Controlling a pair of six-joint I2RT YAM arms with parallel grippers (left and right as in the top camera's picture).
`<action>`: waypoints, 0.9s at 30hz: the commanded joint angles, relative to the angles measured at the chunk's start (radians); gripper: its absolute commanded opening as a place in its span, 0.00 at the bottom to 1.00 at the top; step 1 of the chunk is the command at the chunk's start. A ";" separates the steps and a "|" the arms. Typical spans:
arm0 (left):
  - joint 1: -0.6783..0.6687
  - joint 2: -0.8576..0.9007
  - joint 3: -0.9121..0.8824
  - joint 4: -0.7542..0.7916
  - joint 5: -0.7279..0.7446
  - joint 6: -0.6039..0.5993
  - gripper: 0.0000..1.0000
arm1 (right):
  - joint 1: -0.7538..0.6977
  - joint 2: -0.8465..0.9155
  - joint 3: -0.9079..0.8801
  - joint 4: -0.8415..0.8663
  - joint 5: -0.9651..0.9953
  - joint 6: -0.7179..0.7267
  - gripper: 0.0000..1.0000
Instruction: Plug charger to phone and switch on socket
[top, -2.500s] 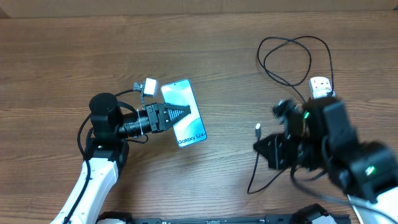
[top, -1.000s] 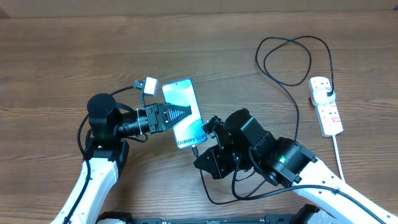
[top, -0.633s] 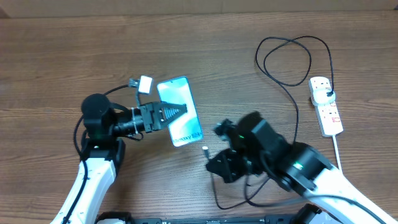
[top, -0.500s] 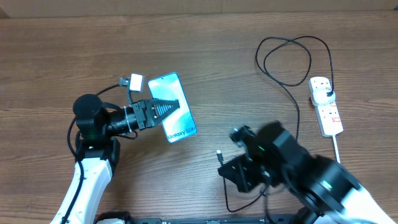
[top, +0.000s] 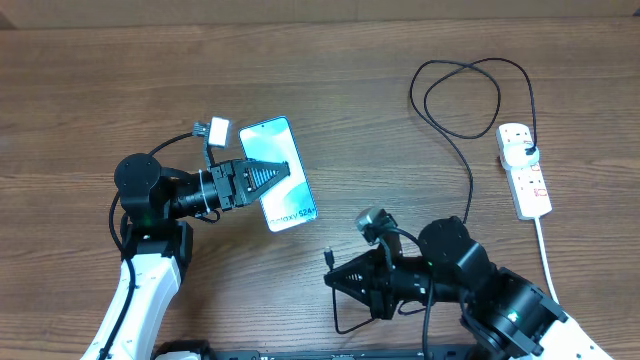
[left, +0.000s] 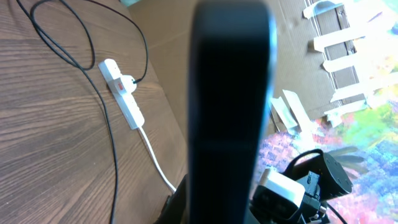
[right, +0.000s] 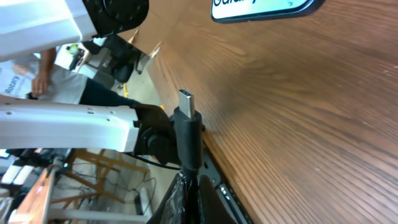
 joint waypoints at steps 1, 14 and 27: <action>-0.008 -0.005 0.005 0.012 0.030 -0.018 0.04 | 0.003 0.066 0.004 0.013 -0.039 0.004 0.04; -0.029 -0.005 0.005 0.011 0.031 0.002 0.04 | 0.003 0.256 0.021 0.135 -0.058 0.003 0.04; -0.053 -0.005 0.005 0.011 0.047 0.016 0.05 | -0.006 0.256 0.021 0.188 -0.038 0.003 0.04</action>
